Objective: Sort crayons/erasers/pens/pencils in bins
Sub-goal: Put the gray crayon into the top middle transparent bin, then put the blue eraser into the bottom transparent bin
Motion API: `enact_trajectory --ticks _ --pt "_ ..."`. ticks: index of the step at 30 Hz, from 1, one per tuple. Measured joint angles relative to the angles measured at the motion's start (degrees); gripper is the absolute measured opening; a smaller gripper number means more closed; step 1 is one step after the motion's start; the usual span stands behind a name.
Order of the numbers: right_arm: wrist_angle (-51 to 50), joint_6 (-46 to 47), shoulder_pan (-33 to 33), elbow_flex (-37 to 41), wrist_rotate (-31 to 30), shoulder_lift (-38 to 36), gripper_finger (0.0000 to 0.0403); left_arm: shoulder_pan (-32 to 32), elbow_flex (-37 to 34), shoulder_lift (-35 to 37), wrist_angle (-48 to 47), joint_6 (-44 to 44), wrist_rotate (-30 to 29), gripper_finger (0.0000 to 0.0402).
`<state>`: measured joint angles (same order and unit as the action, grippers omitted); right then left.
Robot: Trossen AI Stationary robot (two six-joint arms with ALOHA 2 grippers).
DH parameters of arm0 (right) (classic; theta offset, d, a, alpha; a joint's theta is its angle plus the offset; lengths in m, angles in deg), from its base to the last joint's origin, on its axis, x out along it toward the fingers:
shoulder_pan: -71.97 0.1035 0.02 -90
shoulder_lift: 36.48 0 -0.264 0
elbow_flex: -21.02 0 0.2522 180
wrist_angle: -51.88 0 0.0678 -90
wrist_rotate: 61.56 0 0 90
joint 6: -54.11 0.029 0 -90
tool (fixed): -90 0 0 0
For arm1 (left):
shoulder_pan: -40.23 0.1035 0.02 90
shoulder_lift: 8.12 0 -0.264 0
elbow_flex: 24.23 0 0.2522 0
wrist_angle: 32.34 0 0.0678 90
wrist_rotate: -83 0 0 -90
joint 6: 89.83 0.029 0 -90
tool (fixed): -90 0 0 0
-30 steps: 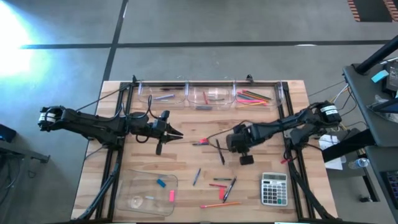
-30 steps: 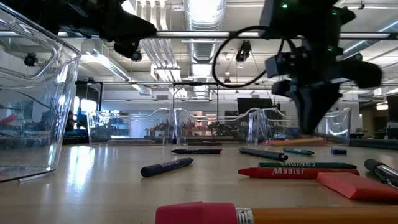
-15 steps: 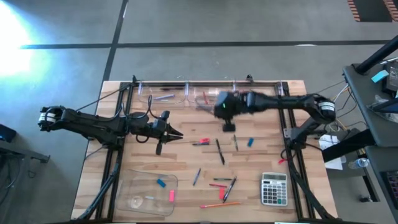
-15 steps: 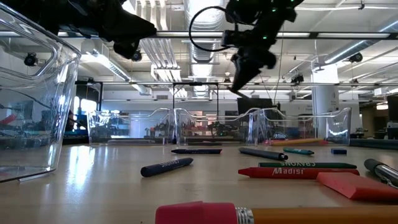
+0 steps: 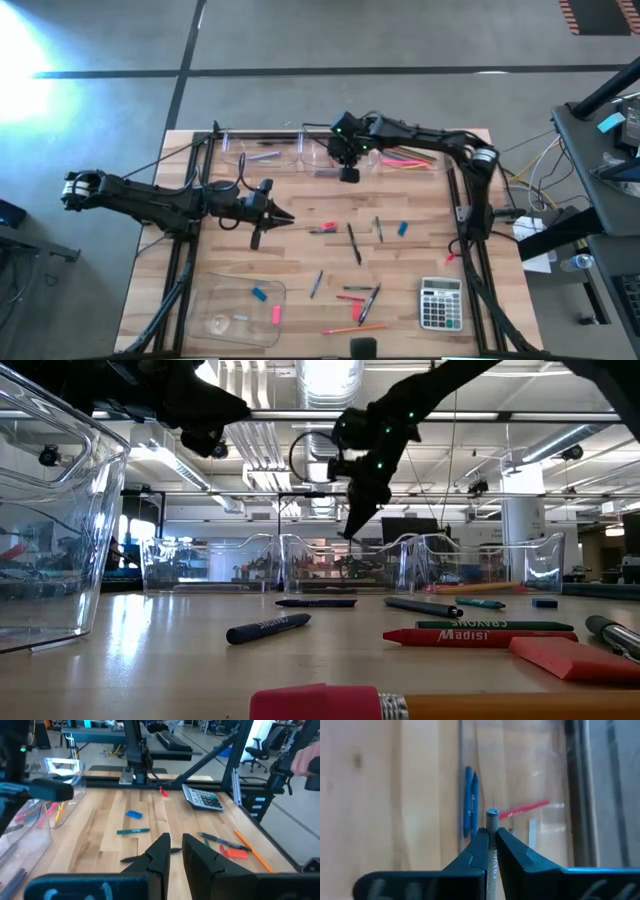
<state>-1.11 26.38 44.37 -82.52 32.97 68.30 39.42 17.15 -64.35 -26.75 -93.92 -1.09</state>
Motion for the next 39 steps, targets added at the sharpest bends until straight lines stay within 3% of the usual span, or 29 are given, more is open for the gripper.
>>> enact_trajectory --ticks 3,12,17,22,29,39 --pt "-0.93 1.21 -0.80 -1.95 -0.08 2.80 0.0032 -0.01 0.00 0.00 -1.68 -0.03 0.00 0.0034" --pt "-2.71 1.52 -0.80 -4.43 -0.80 3.25 0.0137 0.01 0.00 0.00 -2.41 -0.03 -0.02 0.0034" --pt "-13.15 7.49 -0.62 -9.36 -1.83 1.01 0.0173 -0.01 0.00 0.00 -2.43 -0.07 -0.02 0.0034" --pt "-23.75 14.98 2.88 -9.14 1.43 -2.57 0.0174 -0.01 0.00 0.00 -2.41 -0.07 -0.02 0.0034" --pt "-25.35 18.15 13.78 0.83 1.51 -9.56 0.0164 -0.03 0.00 0.00 -2.43 -0.08 -0.02 0.0034" --pt "-12.54 33.08 25.93 23.63 1.72 -22.57 0.0159 -0.05 0.00 0.00 -2.45 -0.12 -0.04 0.0034"
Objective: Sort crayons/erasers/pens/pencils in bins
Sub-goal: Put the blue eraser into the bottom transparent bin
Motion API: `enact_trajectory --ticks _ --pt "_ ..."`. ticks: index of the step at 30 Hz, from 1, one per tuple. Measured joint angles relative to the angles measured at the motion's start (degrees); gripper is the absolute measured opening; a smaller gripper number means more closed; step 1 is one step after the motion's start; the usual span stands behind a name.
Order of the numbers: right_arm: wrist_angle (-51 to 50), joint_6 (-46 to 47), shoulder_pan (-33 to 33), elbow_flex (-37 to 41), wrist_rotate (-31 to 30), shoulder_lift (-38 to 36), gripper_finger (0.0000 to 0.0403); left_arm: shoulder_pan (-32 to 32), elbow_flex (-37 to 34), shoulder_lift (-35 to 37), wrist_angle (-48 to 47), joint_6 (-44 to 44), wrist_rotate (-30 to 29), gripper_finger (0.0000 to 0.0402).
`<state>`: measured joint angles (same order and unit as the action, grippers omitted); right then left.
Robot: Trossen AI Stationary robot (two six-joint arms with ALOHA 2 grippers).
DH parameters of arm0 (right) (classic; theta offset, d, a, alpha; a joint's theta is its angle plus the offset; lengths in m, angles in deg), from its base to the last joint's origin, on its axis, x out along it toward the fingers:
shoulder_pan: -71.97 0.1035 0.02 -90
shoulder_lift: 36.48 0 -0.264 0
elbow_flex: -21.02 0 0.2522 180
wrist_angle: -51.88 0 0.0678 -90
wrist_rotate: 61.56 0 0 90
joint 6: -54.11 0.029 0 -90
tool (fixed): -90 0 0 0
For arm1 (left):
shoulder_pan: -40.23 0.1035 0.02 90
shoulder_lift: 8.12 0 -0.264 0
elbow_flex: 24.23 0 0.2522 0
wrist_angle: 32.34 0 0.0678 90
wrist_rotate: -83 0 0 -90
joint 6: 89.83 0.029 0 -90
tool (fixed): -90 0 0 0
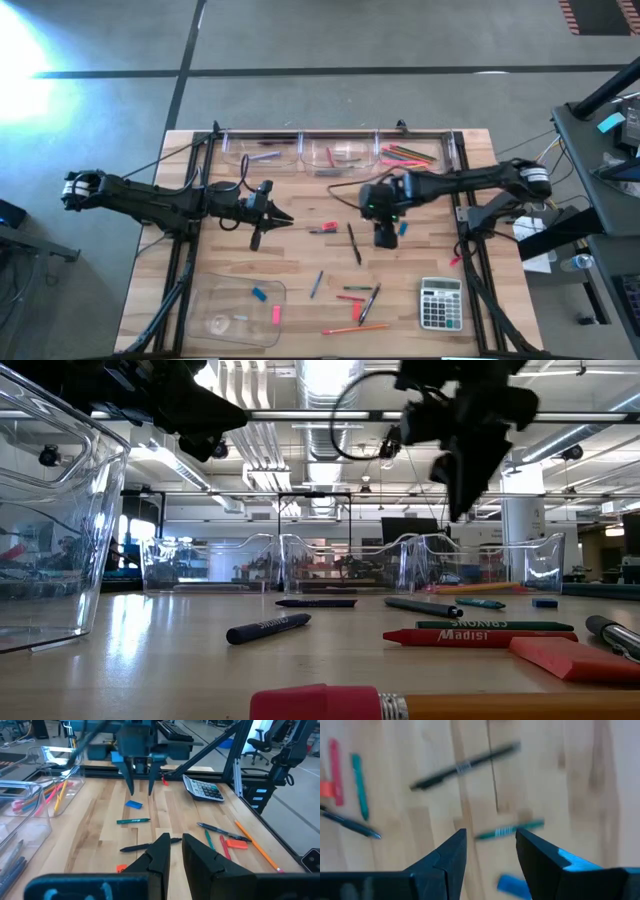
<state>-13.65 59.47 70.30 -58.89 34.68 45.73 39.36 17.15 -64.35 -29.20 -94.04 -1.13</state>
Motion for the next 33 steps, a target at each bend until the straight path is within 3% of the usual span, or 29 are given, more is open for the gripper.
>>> enact_trajectory --ticks 6,11,19,23,33 --pt "4.21 10.93 0.18 14.98 -0.06 -10.21 0.0159 -0.07 0.02 0.00 0.08 -1.31 0.00 0.0034" --pt "6.28 12.79 0.24 23.50 -1.77 -17.45 0.0152 -0.07 0.09 0.00 0.58 -1.42 0.00 0.0034" --pt "22.07 18.82 0.31 34.52 -1.38 -23.01 0.0146 -0.07 0.09 0.00 0.59 -1.42 -0.02 0.0034" --pt "24.67 29.28 0.28 36.45 -0.60 -22.35 0.0148 -0.07 0.09 0.00 0.57 -1.42 -0.02 0.0034" --pt "27.31 27.60 0.94 33.42 2.72 -22.68 0.0147 -0.07 0.09 0.00 0.50 -1.40 -0.02 0.0034"
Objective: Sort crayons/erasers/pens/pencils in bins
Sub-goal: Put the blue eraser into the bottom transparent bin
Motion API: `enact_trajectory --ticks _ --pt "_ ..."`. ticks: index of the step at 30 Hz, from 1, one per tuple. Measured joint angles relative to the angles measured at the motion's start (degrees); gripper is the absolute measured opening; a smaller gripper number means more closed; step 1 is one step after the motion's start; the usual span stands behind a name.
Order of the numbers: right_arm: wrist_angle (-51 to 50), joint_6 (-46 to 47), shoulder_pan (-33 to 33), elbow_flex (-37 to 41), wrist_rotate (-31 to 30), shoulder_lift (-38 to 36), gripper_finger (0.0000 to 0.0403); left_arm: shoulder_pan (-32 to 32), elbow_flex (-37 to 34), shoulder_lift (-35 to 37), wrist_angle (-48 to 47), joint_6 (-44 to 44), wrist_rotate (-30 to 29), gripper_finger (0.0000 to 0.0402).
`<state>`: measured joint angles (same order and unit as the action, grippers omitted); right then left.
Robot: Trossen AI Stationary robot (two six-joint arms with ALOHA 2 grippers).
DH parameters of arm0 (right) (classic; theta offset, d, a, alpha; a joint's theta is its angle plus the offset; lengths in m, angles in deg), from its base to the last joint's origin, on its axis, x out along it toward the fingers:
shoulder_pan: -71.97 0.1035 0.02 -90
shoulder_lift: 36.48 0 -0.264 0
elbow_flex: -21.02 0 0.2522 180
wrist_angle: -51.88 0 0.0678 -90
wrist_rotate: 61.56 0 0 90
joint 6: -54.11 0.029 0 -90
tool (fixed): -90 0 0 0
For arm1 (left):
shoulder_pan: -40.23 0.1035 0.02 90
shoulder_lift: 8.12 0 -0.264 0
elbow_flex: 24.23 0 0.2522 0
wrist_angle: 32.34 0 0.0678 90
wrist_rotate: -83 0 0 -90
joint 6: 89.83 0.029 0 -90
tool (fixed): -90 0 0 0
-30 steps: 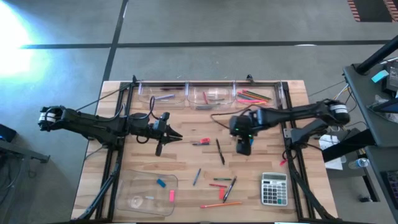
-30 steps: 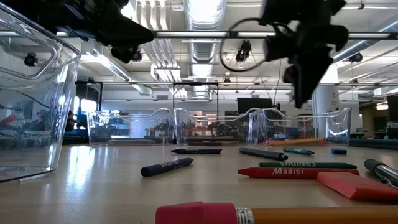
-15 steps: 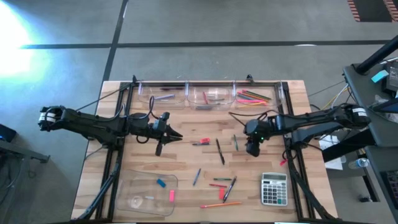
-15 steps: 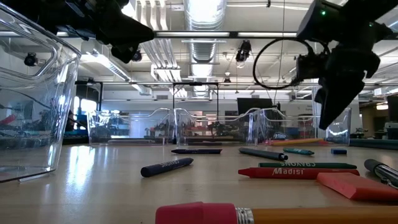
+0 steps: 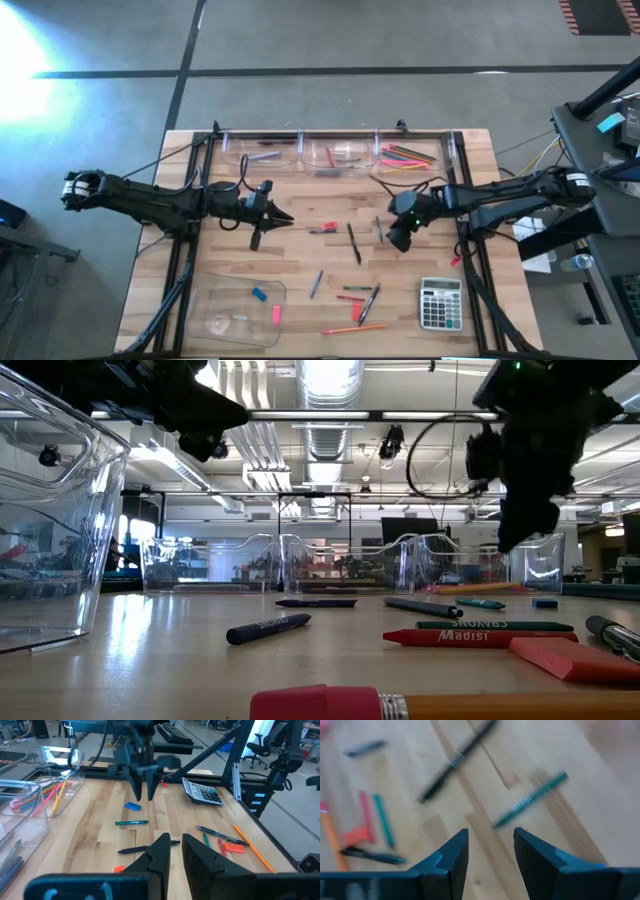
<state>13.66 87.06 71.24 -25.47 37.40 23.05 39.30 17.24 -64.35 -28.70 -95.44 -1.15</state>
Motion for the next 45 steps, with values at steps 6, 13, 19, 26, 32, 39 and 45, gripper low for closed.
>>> enact_trajectory --ticks 6,13,19,26,32,39,45 --pt "-4.88 0.04 6.46 -5.42 -7.64 -0.18 0.0143 0.02 0.00 0.08 -0.48 0.00 -0.02 0.0034" --pt "-18.37 4.20 18.60 -10.32 -26.75 5.94 0.0141 0.02 0.00 0.19 -0.43 0.02 -0.04 0.0034" --pt "-19.87 8.21 21.80 -10.18 -28.31 13.04 0.0164 0.02 0.00 0.13 -0.43 0.00 -0.04 0.0034" --pt "-22.03 8.56 20.44 -9.91 -28.77 18.18 0.0230 0.02 0.00 -0.43 -0.42 0.00 -0.06 0.0034" --pt "-21.89 10.98 19.22 -8.28 -31.51 19.25 0.0268 0.02 0.00 -0.85 -0.39 0.01 -0.04 0.0034" --pt "-17.65 13.42 18.06 -4.12 -30.54 17.65 0.0274 0.02 0.00 -0.85 -0.32 0.19 -0.06 0.0034" --pt "-14.37 13.19 17.97 -1.87 -30.11 17.20 0.0274 0.02 0.00 -0.85 0.11 0.20 -0.06 0.0034"
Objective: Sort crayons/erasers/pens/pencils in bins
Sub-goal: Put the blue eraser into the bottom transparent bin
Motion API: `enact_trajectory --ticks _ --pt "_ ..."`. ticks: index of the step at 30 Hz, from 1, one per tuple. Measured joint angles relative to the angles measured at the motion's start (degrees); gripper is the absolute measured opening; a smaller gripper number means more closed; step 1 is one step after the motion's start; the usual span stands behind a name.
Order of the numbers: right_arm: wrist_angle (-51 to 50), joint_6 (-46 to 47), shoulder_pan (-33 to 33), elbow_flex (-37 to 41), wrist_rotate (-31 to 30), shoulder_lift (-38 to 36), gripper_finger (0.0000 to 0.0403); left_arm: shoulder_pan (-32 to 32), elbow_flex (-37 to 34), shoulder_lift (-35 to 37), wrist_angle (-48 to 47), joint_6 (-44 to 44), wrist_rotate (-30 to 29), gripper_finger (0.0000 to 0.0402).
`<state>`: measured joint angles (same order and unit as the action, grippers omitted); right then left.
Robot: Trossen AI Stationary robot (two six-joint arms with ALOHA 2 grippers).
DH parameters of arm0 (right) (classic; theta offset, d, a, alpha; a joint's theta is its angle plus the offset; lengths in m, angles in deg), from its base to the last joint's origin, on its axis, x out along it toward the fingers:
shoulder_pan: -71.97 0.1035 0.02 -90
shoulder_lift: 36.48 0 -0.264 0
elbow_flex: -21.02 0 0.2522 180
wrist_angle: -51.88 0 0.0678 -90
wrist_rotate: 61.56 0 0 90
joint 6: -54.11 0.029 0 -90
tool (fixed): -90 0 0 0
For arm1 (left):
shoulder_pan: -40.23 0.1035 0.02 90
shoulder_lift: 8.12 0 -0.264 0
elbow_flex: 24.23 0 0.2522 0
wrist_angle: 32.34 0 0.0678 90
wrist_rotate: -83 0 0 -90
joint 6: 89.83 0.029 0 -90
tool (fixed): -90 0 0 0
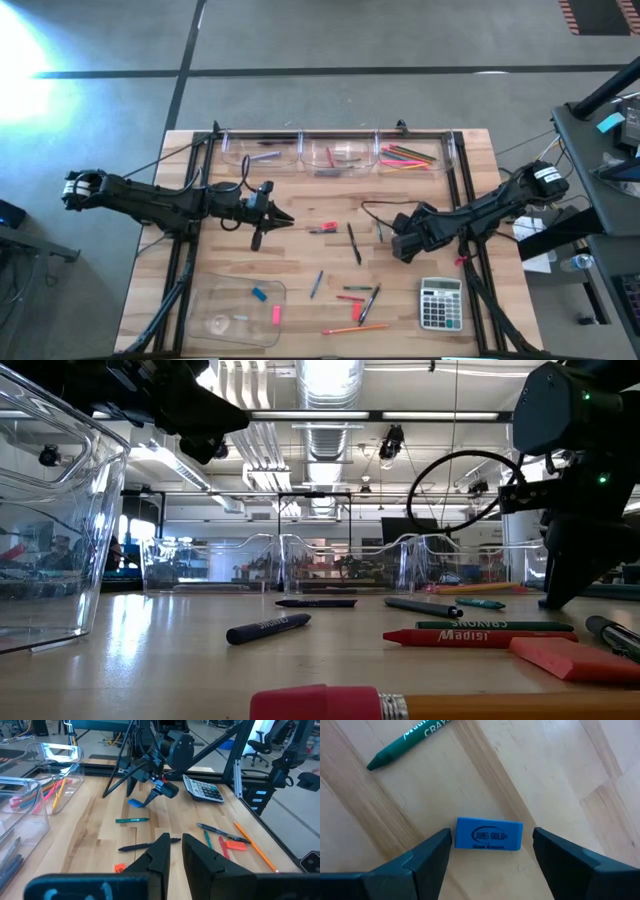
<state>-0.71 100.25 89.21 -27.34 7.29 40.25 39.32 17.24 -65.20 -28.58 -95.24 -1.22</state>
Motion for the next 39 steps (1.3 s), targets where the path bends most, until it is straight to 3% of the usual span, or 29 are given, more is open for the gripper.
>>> enact_trajectory --ticks 16,21,33,39 --pt "0.92 5.63 -0.43 1.95 2.23 0.09 0.0262 0.00 0.00 0.00 -0.04 -0.07 0.00 0.0034" --pt "1.88 8.14 -0.48 3.58 3.79 0.09 0.0204 0.00 0.00 0.00 -0.06 -0.09 0.00 0.0034" --pt "3.12 2.54 -0.35 2.25 5.34 -0.28 0.0021 0.00 -0.02 0.00 -0.07 -0.16 0.00 0.0034" --pt "2.27 0.73 -0.35 0.00 5.32 -0.24 0.0009 0.00 -0.02 0.00 -0.07 -0.16 0.00 0.0034"
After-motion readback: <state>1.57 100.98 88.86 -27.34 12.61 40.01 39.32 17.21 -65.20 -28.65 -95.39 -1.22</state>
